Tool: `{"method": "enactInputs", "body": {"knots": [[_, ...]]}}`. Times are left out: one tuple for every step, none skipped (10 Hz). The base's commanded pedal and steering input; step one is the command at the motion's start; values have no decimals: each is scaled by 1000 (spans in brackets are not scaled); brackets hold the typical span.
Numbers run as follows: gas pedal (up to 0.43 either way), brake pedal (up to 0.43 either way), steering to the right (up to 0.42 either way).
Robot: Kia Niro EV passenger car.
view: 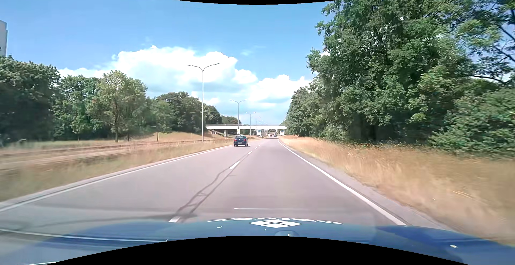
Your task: Follow the waypoints while adhering to traffic rules and regulations
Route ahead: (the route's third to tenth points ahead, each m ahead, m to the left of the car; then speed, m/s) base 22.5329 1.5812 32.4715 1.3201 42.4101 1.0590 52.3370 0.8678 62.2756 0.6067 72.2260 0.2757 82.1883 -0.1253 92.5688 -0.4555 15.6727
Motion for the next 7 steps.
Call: {"method": "enactInputs", "body": {"knots": [[177, 0, 0], [177, 0, 1], [177, 0, 1], [177, 0, 1], [177, 0, 1], [177, 0, 1], [177, 0, 1]]}}
